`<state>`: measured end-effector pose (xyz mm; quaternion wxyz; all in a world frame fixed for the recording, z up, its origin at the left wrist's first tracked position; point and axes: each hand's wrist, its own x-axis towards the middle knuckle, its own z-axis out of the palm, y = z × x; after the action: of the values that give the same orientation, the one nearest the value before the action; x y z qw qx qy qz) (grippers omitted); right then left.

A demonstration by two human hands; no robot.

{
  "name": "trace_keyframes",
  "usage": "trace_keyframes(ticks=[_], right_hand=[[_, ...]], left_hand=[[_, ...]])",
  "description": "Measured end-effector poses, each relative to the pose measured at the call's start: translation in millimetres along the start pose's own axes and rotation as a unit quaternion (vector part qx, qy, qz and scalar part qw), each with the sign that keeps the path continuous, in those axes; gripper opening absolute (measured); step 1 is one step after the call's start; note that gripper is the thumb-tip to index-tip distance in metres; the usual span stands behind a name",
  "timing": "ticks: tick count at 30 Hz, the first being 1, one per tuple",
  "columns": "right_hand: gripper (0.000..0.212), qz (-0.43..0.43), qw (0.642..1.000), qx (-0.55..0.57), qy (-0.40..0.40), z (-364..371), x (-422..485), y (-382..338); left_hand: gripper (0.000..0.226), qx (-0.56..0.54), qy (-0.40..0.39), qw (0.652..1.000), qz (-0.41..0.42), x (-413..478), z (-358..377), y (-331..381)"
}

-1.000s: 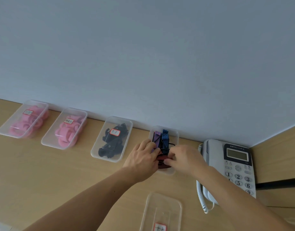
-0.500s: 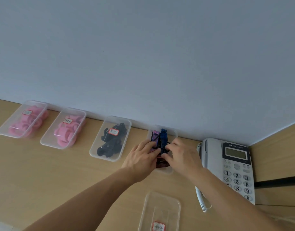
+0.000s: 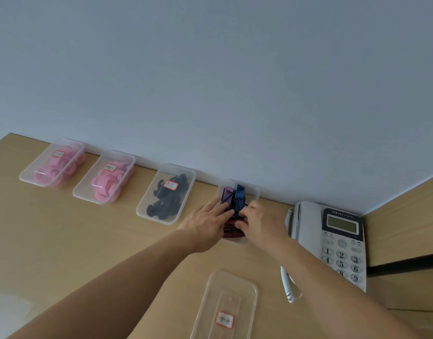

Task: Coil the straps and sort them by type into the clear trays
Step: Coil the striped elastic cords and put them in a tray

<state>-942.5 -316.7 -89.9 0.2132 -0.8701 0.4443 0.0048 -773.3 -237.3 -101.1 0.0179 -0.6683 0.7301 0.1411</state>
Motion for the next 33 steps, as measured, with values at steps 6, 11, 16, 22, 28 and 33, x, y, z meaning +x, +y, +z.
trace_keyframes(ticks=[6, 11, 16, 22, 28, 33], right_hand=[[0.032, 0.016, 0.999, 0.013, 0.046, -7.1, -21.1, -8.9], [0.032, 0.058, 0.996, 0.019, 0.066, 7.2, -67.7, -22.4], [0.035, 0.146, 0.989, 0.017, 0.018, 45.9, -122.1, -46.9], [0.053, 0.286, 0.958, 0.001, 0.008, 82.1, -174.4, -74.0], [0.081, 0.401, 0.916, 0.018, 0.013, 102.4, -198.6, -92.4], [0.084, 0.444, 0.895, 0.036, 0.012, 113.5, -195.3, -101.5]], left_hand=[[0.054, -0.053, 0.072, 0.995, -0.033, -21.7, -6.9, 9.2], [0.053, -0.117, 0.114, 0.986, -0.04, -63.3, 2.1, 19.3], [0.05, -0.126, 0.063, 0.99, -0.024, -112.9, 29.2, 22.7], [0.052, -0.11, -0.024, 0.994, -0.002, -156.4, 55.7, 18.7], [0.053, -0.1, -0.059, 0.993, 0.004, -174.2, 61.6, 20.3], [0.053, -0.111, -0.053, 0.992, -0.001, -176.3, 62.5, 17.3]])
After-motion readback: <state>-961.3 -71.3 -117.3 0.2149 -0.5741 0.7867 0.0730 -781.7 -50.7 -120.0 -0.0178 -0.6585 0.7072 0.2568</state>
